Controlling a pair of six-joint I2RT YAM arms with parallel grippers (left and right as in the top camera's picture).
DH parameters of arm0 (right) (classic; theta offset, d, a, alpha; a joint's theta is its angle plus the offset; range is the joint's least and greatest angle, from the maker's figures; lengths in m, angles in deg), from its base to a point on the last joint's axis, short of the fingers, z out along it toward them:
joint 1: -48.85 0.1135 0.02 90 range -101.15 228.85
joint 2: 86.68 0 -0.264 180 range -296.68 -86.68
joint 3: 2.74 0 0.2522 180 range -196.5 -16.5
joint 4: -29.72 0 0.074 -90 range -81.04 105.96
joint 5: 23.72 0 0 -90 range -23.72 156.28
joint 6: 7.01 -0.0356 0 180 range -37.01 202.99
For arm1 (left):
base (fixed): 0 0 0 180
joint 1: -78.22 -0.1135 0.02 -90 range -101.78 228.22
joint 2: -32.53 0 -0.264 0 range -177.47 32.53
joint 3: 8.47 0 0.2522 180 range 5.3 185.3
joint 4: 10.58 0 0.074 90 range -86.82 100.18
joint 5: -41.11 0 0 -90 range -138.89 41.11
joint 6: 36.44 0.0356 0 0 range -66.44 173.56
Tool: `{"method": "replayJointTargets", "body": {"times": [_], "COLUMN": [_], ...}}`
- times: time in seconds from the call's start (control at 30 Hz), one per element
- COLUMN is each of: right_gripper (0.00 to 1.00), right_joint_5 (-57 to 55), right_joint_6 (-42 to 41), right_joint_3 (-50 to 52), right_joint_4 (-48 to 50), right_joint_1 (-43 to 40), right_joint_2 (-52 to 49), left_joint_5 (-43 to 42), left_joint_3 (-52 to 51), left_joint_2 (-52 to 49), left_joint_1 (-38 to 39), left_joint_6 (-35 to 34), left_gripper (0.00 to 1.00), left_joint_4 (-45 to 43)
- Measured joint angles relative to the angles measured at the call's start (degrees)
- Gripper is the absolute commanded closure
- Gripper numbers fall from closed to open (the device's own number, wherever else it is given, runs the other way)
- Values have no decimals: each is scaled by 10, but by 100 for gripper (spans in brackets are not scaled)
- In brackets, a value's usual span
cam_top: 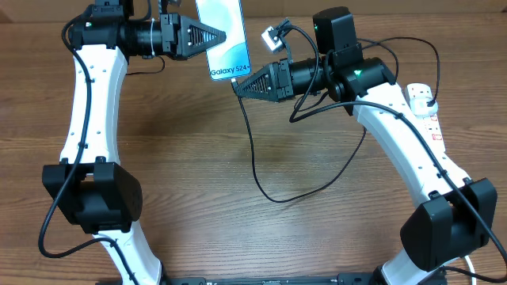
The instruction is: Plug charger to phone and switch on socket
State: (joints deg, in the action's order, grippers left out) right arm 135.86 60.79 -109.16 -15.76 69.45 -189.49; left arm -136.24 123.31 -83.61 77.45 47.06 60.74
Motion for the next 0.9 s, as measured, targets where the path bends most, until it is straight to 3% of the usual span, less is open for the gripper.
{"method": "replayJointTargets", "body": {"times": [0.9], "right_gripper": [96], "right_joint_5": [-9], "right_joint_6": [8], "right_joint_3": [0], "right_joint_4": [8], "right_joint_1": [2], "right_joint_2": [0], "left_joint_5": [4], "left_joint_3": [0], "left_joint_2": [0], "left_joint_1": [0], "left_joint_6": [-27], "left_gripper": [96], "left_joint_4": [-4]}}
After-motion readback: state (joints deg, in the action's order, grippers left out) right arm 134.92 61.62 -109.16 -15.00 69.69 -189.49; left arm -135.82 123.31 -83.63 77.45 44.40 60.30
